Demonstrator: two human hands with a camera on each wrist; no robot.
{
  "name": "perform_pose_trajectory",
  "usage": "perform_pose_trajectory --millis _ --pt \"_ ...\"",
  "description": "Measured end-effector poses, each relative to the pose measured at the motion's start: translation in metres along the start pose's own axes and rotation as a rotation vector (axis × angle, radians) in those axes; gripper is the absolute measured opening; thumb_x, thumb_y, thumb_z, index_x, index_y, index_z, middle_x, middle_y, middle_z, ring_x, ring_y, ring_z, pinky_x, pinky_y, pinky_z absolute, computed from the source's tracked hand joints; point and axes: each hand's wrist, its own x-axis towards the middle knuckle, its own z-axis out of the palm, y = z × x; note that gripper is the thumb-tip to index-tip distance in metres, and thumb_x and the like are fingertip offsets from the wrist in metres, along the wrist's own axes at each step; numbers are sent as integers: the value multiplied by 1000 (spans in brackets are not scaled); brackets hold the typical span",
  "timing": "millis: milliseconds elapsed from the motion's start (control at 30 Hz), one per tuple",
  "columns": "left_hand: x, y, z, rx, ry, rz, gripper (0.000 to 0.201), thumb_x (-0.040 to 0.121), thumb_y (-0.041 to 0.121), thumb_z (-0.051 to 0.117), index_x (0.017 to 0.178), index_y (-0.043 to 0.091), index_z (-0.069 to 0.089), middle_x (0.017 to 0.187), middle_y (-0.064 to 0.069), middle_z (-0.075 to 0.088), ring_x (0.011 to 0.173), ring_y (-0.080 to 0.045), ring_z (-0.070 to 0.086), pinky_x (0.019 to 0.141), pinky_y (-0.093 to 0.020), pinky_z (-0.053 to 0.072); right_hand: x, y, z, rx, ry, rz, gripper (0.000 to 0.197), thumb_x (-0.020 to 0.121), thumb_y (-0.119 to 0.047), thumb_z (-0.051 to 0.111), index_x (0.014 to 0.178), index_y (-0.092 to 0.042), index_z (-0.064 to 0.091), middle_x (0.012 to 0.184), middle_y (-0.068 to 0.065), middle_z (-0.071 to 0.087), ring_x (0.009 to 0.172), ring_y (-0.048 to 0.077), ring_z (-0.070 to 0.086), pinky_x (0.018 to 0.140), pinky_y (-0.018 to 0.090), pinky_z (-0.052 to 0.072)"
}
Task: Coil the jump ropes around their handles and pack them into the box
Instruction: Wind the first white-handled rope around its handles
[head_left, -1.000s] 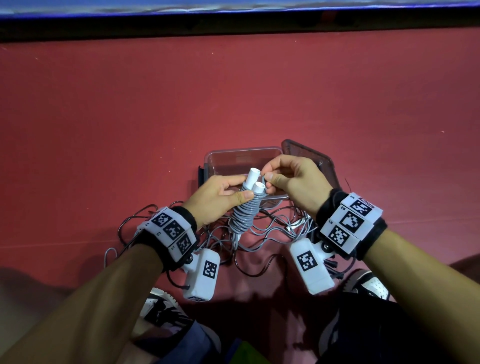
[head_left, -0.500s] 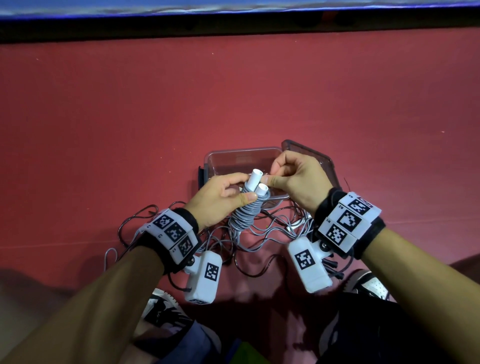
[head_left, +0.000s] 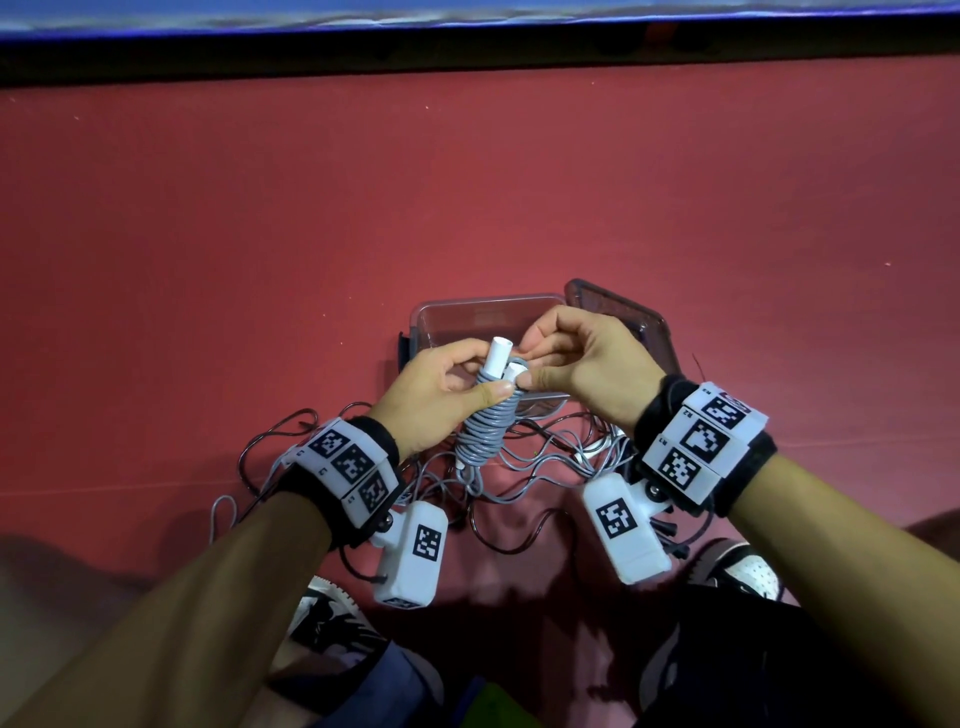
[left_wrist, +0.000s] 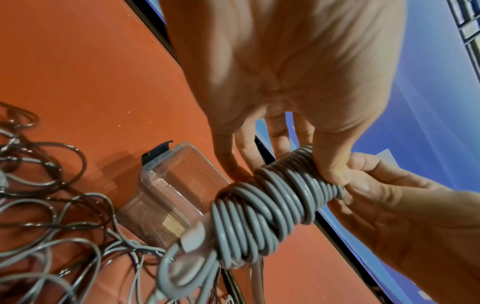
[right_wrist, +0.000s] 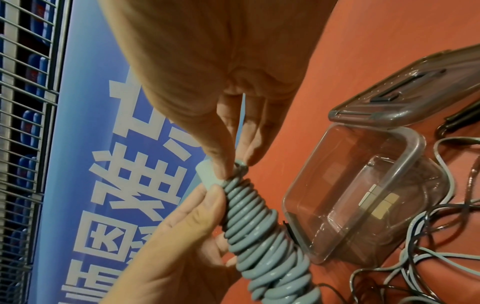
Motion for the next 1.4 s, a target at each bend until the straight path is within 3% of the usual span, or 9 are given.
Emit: perform_pose_trajectory --millis 167,300,433,533,700,933,1067,1333,1400 --pt "0 -1 2 -37 5 -14 24 91 7 73 113 16 70 96 5 74 87 -6 69 84 -21 52 -2 3 1 -48 27 -38 31 67 -3 83 77 -28 67 78 2 73 75 21 67 89 57 56" --pt "1 -1 2 -74 7 -32 24 90 8 73 110 21 72 98 2 74 91 -8 69 87 -23 53 -1 2 0 -79 39 -61 34 67 -4 83 81 -29 66 86 6 76 79 29 72 88 54 57" --pt "0 -2 2 -89 5 -38 24 89 9 74 109 23 72 100 -6 71 92 -13 67 92 -29 53 -1 0 -1 -85 46 -47 40 70 6 84 88 -19 59 88 3 74 77 21 70 84 46 60" --pt "0 -1 1 -100 16 -37 26 89 6 74 112 18 71 97 -4 70 91 -14 67 91 -28 54 0 1 -1 -115 74 -31 37 69 2 86 86 -19 62 85 1 74 79 18 72 86 42 60" --pt "1 -1 2 -90 30 -28 25 89 6 75 110 16 70 97 -8 70 92 -19 67 94 -36 54 3 4 -3 -149 43 1 22 74 -7 85 81 -24 74 82 2 76 81 18 74 89 45 59" --pt "1 1 1 -83 33 -27 23 88 6 75 107 19 70 97 -5 73 91 -17 69 93 -33 54 3 8 -3 -164 39 -39 19 75 -11 85 81 -28 77 80 0 75 76 13 69 89 44 58" --pt "1 1 1 -88 15 -34 22 89 6 75 108 16 69 110 -21 72 95 -21 69 96 -39 55 3 9 -4 -178 46 -33 22 74 -11 86 77 -30 77 74 -5 73 71 9 66 87 42 59" --pt "2 -1 0 -62 19 -52 25 88 11 77 111 11 68 112 -27 68 96 -26 68 98 -50 54 5 11 -1 -166 39 -66 18 75 -9 85 83 -23 79 81 5 76 80 22 73 86 39 60" --pt "2 -1 -1 -57 16 -55 26 87 15 78 112 13 69 113 -28 68 97 -32 70 98 -53 54 4 12 -1 -202 50 -104 17 75 -10 85 85 -23 78 85 2 75 82 19 72 84 34 58"
